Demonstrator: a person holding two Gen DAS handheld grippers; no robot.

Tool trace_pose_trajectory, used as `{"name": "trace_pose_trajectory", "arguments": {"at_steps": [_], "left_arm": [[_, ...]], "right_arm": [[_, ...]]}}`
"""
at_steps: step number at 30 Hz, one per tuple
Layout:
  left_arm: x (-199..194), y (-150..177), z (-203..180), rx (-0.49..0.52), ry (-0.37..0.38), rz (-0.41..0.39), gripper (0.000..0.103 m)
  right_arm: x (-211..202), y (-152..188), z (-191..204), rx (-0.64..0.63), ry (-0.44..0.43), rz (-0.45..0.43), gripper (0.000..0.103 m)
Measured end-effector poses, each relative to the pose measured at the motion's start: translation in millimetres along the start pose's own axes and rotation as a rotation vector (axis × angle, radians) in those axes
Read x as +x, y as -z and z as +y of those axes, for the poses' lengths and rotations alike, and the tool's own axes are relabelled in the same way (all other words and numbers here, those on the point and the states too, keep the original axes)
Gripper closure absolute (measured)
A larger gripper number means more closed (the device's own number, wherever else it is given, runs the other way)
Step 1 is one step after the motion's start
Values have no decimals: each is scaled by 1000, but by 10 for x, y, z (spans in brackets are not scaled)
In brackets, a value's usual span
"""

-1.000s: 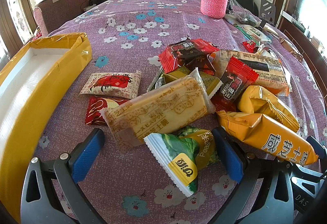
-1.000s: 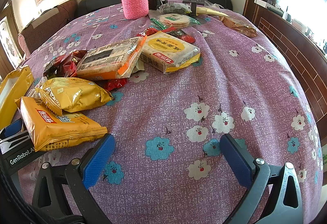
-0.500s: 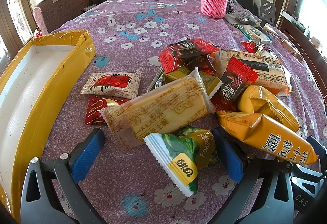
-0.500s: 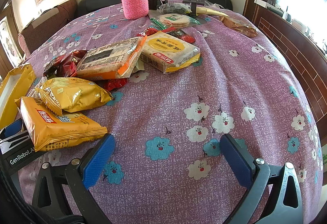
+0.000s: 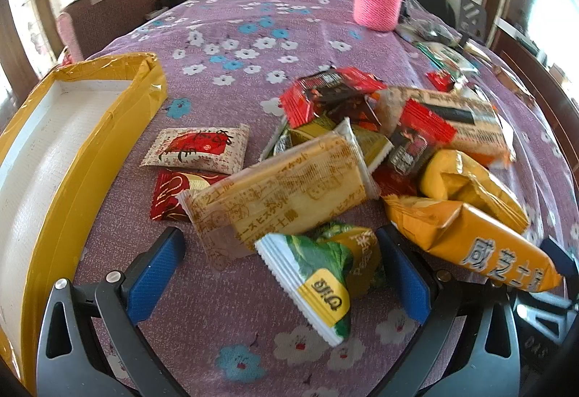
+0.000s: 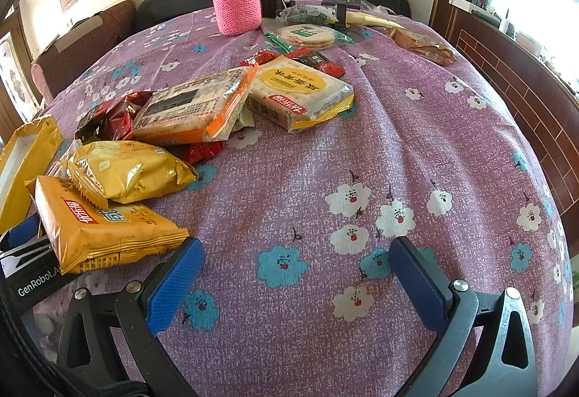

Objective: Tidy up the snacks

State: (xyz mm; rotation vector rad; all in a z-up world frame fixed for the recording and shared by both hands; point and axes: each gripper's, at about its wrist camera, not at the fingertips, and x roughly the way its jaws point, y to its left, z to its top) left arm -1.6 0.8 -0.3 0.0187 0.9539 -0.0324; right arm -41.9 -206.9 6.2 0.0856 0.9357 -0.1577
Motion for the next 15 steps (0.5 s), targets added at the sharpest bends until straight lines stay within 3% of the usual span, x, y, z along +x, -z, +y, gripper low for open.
{"name": "trace_pose_trajectory", "arguments": {"at_steps": [6,15], "left_arm": [[-63,37,46,114,77,43,0],[-71,57,17,112,68,39,0]], "right_arm": [[-5,3,2,0,0,0,0],[-12,10,4,0,0,0,0]]}}
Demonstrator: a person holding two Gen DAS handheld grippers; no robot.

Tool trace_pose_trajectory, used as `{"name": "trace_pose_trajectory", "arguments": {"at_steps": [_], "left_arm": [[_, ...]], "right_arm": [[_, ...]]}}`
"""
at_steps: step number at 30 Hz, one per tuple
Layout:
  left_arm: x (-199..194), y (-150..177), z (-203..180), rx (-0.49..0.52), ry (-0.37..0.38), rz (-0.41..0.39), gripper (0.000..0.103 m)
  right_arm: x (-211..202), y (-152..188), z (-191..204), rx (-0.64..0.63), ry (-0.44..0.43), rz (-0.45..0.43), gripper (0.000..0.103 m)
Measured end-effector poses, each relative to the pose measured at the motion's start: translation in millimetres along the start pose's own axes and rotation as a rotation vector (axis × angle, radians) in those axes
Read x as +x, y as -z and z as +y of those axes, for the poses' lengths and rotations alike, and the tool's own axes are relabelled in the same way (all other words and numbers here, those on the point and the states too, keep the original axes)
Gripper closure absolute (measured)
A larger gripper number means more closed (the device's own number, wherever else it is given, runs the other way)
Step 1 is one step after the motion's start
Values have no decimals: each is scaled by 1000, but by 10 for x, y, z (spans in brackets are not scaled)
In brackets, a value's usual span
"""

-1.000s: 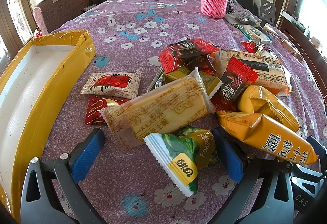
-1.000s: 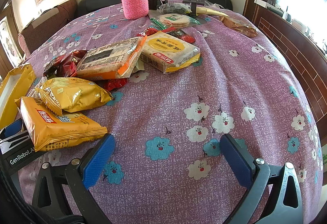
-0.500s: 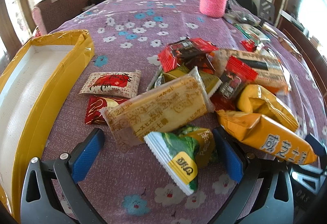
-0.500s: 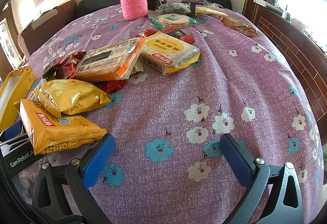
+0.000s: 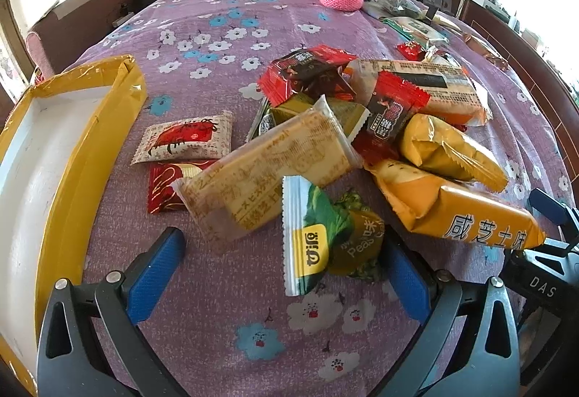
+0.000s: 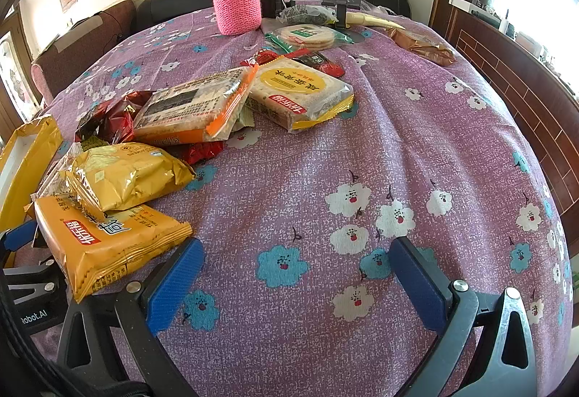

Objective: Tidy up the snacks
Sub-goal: 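Reach the right tool to the gold foil bag and grasp it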

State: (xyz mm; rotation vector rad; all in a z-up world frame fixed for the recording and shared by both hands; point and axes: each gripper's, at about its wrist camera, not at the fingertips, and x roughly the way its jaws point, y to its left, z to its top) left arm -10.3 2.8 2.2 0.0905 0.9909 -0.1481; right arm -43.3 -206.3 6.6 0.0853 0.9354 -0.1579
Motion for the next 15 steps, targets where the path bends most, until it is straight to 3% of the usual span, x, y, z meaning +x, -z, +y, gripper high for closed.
{"name": "trace_pose_trajectory", "arguments": {"at_steps": [12,15], "left_arm": [[-53,40,45,1,15,18,0],[-228,145,101,-3,61,-11,2]], "right_arm": [[26,-25,5,17,11,6,0],[9,-19,12,22,16,17,0]]}}
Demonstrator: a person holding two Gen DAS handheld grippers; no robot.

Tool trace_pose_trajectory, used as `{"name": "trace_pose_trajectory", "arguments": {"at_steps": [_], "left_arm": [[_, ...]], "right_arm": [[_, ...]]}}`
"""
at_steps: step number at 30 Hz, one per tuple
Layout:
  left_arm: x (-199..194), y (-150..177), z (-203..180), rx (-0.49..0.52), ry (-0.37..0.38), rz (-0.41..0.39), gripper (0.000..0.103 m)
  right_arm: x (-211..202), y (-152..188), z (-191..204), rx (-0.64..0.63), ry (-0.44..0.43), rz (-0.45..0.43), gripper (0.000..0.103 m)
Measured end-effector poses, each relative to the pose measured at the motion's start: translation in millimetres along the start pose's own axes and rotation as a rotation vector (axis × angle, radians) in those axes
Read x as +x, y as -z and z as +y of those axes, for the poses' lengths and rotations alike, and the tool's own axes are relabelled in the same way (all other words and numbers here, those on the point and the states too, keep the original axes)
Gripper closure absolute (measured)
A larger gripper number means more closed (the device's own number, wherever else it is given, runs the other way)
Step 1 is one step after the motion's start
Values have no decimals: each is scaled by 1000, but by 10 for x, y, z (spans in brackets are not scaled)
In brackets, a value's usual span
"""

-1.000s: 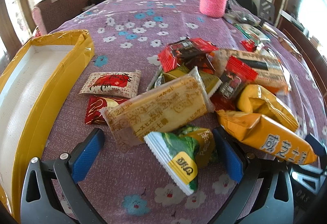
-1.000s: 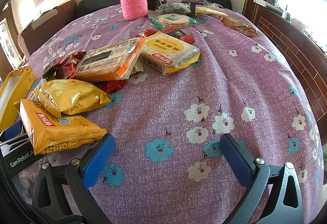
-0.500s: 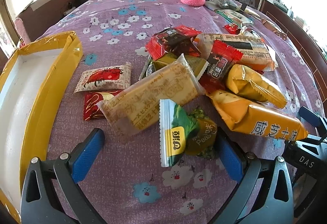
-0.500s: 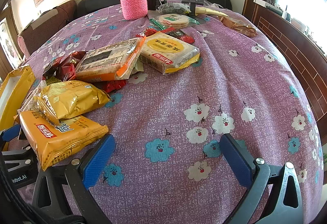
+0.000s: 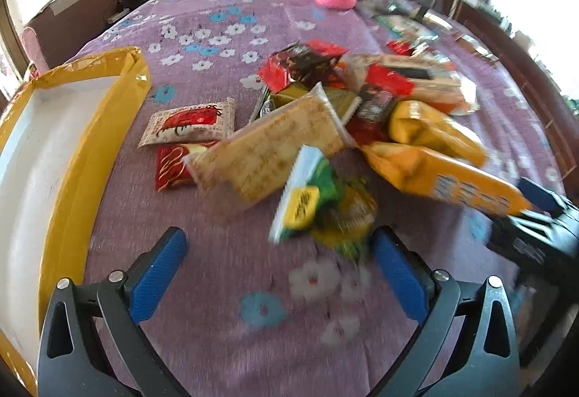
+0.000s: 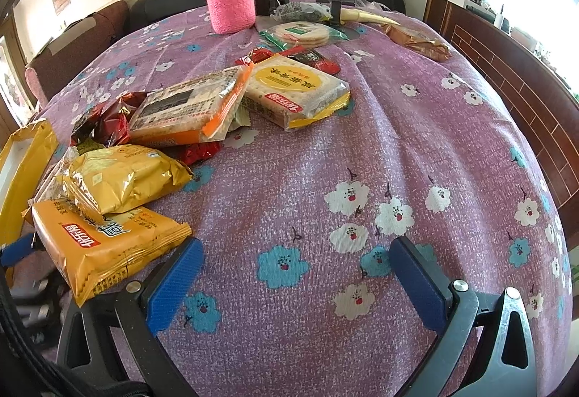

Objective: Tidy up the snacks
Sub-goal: 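Reach the right tool to the gold foil bag and grasp it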

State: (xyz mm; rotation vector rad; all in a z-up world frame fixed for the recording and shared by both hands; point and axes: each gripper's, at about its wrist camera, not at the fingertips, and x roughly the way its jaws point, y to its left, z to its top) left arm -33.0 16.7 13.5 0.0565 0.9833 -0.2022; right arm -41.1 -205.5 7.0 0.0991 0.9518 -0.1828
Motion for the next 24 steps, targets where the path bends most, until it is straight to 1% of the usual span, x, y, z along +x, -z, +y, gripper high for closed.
{"name": "trace_pose_trajectory", "arguments": {"at_steps": [1,3,4,5,7,10,13,15,16,18,20,21,22,24], "left_arm": [[-100,22,13,4,13,-29,2],[-427,64,61,11,35,-139,2],[-663,84,107,9,33,-220,2],[-816,98,140,6,28,-268,2],[-1288,131,271,-17,15,-402,2],[-1834,156,503,-54,-19,-517,1],[-2203,134,711,-73,-46,-572,1],[-2410,146,896,-113,-64,-619,1],[-2457,149,982,-139,-65,-637,1],[-2475,168,1113,-185,-67,-636,1],[-2380,154,1253,-229,-33,-583,1],[-2326,163,1307,-248,-1,-561,1],[-2231,168,1385,-278,48,-520,1],[-2110,206,1443,-303,87,-478,1]], "right_arm": [[1,-1,-2,-1,-1,3,0],[9,1,-3,-6,-5,7,0],[8,2,-6,-8,-6,10,0],[6,5,-3,-9,-5,13,0],[-2,19,0,-11,-3,21,0],[-38,69,10,-5,6,37,0],[-110,164,28,10,19,46,0],[-167,246,45,17,25,45,0],[-189,275,48,21,26,45,0],[-236,335,51,26,24,53,0],[-270,374,49,27,19,61,0],[-282,391,48,24,17,59,0],[-293,407,45,20,14,56,0],[-311,423,52,10,11,63,0]]}}
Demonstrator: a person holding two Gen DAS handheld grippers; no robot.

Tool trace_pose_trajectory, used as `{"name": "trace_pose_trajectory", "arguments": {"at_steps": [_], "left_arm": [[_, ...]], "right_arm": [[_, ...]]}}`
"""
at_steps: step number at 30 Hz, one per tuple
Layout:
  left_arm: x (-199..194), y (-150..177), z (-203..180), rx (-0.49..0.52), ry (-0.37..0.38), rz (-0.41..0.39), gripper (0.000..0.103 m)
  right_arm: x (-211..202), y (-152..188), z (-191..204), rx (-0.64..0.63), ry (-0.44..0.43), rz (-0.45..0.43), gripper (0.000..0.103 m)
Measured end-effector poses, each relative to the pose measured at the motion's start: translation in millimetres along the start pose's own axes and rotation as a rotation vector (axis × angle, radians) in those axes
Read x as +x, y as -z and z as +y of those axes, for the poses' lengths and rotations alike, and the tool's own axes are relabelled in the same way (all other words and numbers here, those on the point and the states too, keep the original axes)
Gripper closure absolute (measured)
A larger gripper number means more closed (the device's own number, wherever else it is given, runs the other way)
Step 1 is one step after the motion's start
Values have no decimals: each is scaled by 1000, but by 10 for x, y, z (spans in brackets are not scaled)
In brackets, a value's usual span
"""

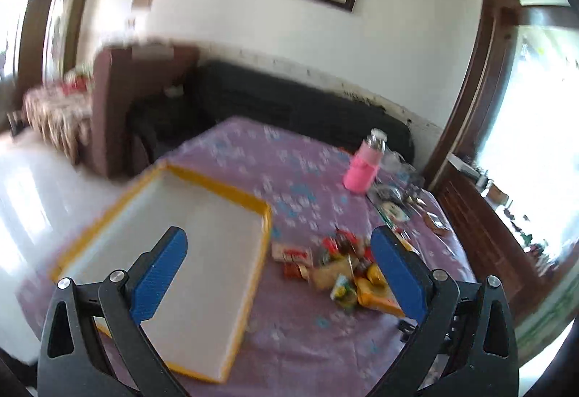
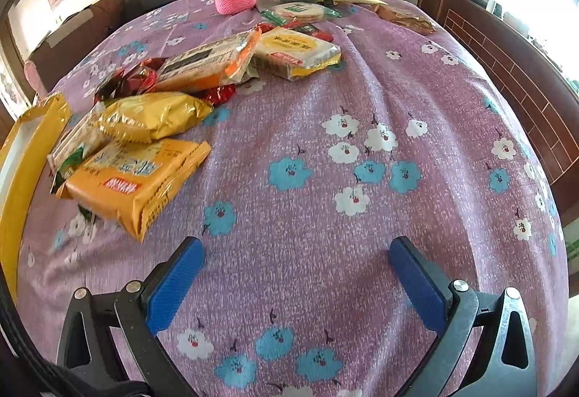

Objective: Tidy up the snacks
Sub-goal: 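Reach the right tool to the gold foil bag and grasp it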

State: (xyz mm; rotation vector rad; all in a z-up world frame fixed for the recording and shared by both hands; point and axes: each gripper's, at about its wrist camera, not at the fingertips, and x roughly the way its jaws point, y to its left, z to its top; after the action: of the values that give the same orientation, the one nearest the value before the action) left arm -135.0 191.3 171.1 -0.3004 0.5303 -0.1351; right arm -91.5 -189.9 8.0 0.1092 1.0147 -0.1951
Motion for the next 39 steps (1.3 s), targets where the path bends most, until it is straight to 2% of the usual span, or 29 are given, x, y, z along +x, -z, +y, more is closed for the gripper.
{"name": "trace_pose_trajectory", "arguments": {"at_steps": [3,4,5,7,10,14,16,18,21,22,24,26,27,28,30,34,39], "left_arm": [[152,128,22,32,-33,41,1],[203,190,-2,57,-37,55,1],[231,227,-20,71,-34,64,1],[295,316,-65,89,-6,93,1],[354,380,-95,81,27,134,1],[376,426,-92,78,22,161,1],[338,430,-60,70,17,158,1],[313,433,-22,65,12,153,1],[294,443,27,60,4,150,1],[291,441,44,60,5,150,1],[286,440,67,66,5,153,1],[290,449,104,68,2,156,1],[294,454,115,65,3,158,1],[306,465,128,61,8,161,1],[336,498,137,56,18,177,1],[412,599,62,75,51,226,1],[431,707,-118,142,73,252,1]], "right_arm": [[-33,44,5,-26,-11,-2,0],[-49,43,-1,-33,-9,10,4],[-87,37,-13,-28,-4,12,14],[-224,1,-46,-12,-33,-34,19],[-421,-147,-26,-7,-85,-113,20],[-366,-429,54,10,-188,-102,21],[-244,-587,66,44,-281,-86,21],[-65,-707,82,94,-427,-32,21],[129,-739,217,106,-569,35,22],[170,-713,310,89,-614,74,22],[89,-631,484,32,-703,99,23],[-54,-470,712,-44,-924,189,23],[-161,-388,817,-95,-986,212,24],[-302,-315,903,-156,-1004,199,25],[-493,-264,957,-204,-941,134,24],[-619,-340,909,-201,-600,-20,23],[-396,-497,966,-154,-418,-25,22]]}}
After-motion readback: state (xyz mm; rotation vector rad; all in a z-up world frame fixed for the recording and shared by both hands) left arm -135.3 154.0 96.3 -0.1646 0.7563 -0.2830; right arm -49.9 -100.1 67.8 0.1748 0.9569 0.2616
